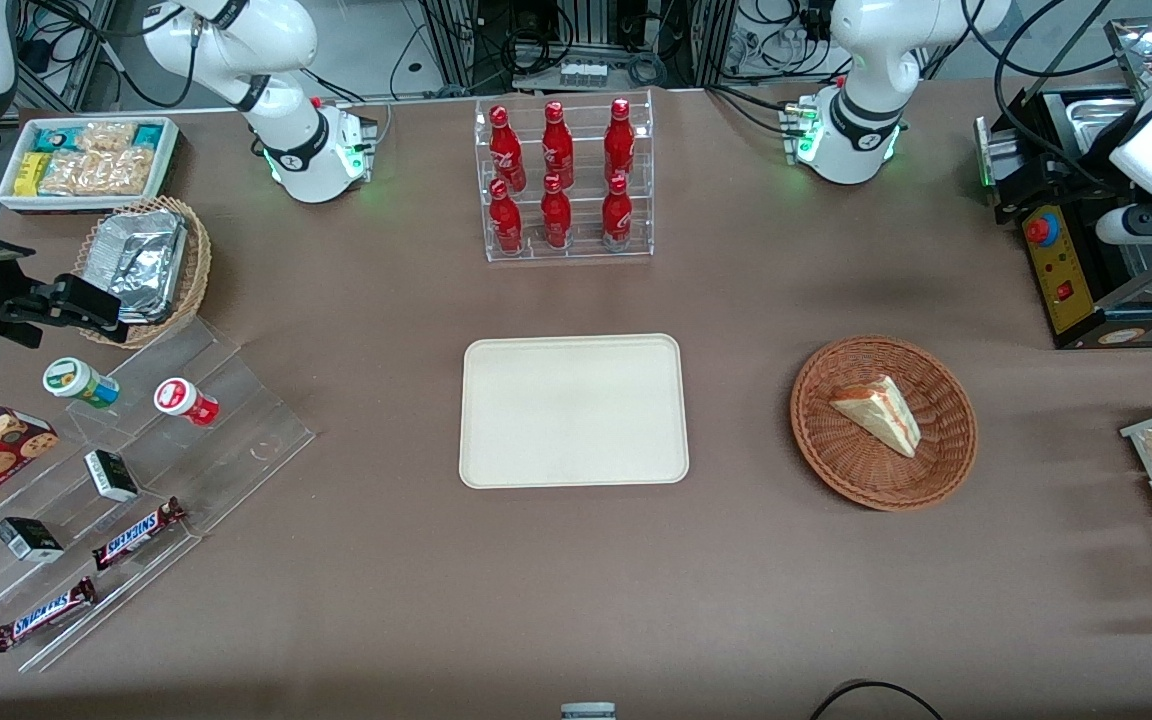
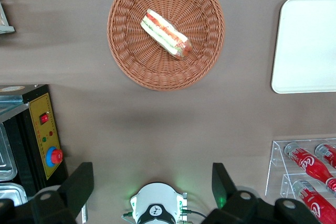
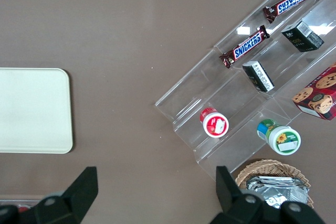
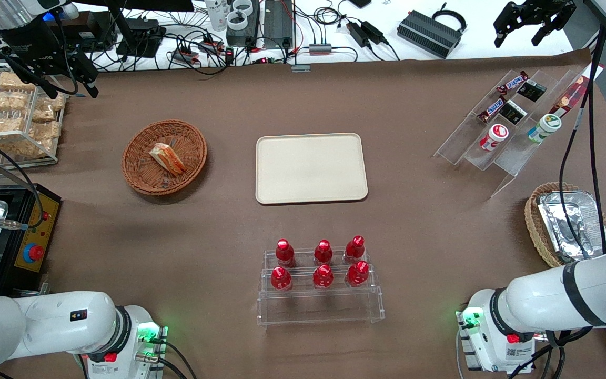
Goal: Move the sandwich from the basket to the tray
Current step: 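Move the left gripper over the wrapped sandwich in the wicker basket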
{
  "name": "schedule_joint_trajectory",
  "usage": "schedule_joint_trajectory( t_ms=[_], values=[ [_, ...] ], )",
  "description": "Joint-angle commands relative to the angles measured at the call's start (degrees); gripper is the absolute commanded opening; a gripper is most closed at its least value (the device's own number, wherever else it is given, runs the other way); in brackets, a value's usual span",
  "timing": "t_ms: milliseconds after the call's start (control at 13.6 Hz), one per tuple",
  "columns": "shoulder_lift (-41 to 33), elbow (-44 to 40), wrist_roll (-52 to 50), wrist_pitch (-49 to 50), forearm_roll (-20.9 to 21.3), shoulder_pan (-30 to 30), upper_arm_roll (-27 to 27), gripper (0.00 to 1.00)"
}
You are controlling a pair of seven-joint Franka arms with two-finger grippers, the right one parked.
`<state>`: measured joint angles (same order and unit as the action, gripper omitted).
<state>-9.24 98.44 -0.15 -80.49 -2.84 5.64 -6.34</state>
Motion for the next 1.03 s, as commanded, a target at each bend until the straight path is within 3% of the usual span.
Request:
schedule_joint_trajectory(
  t_ms=[0, 443, 959],
  values=[
    [1.0, -1.7, 0.2, 0.6, 1.2, -0.7, 0.5, 0.99],
    [4.0, -2.1, -0.9, -1.2, 2.1, -0.7, 0.5, 0.99],
    [10.5, 4.8, -20.4, -17.7, 4.0, -0.5, 0.5, 0.99]
  ],
)
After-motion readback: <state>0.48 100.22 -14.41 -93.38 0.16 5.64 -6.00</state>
